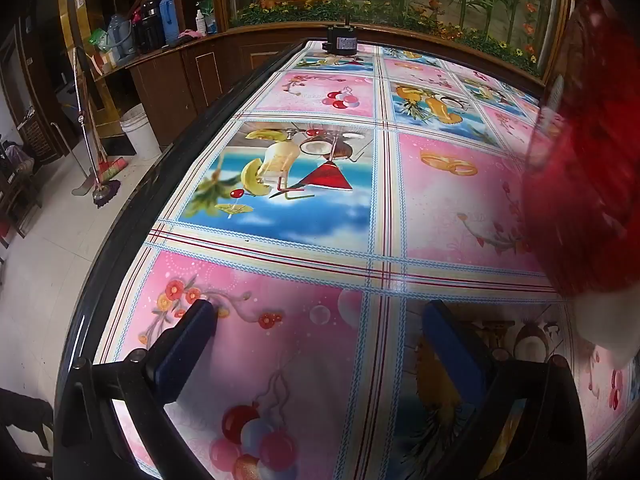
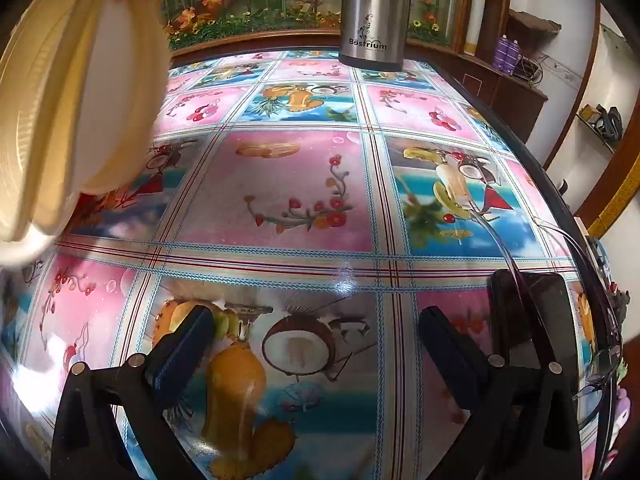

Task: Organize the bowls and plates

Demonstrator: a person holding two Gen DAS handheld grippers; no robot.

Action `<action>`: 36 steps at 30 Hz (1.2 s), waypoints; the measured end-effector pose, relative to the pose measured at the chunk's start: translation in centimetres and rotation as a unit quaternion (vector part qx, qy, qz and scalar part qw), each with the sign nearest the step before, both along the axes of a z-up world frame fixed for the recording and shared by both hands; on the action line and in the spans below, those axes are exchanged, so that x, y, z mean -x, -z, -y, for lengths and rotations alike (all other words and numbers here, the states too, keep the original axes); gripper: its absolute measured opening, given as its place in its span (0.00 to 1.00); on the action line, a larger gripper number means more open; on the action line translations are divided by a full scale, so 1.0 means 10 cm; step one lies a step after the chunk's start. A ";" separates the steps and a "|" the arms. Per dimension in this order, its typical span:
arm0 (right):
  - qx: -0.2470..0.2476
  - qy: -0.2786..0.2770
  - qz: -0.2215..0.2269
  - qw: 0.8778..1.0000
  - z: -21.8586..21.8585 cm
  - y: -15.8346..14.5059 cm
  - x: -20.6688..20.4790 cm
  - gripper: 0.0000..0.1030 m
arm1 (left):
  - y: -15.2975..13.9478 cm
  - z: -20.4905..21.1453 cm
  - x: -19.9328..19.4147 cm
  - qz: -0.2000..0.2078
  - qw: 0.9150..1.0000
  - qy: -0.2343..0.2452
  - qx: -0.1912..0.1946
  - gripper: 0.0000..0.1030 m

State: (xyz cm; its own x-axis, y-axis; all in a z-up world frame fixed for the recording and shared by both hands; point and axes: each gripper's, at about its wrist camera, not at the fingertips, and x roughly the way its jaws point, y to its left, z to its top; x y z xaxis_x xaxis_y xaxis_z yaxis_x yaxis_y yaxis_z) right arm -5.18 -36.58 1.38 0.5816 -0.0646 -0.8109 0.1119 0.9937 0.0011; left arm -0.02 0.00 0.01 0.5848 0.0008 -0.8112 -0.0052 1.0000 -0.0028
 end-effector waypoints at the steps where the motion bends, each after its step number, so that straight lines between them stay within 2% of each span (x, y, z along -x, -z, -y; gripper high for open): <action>1: 0.006 0.000 0.001 1.000 0.00 0.00 0.00 1.00 | 0.00 0.00 0.00 0.000 1.000 0.000 0.000 1.00; 36: 0.003 -0.001 0.001 1.000 0.03 -0.01 0.03 1.00 | 0.01 -0.01 0.01 0.000 1.000 0.000 0.000 1.00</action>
State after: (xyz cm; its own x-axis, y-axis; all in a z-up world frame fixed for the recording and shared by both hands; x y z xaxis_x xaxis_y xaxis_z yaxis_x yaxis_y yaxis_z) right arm -5.49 -36.93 1.44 0.5834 -0.0684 -0.8093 0.1102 0.9939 -0.0045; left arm -0.14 0.08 -0.10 0.5842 0.0009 -0.8116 -0.0055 1.0000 -0.0029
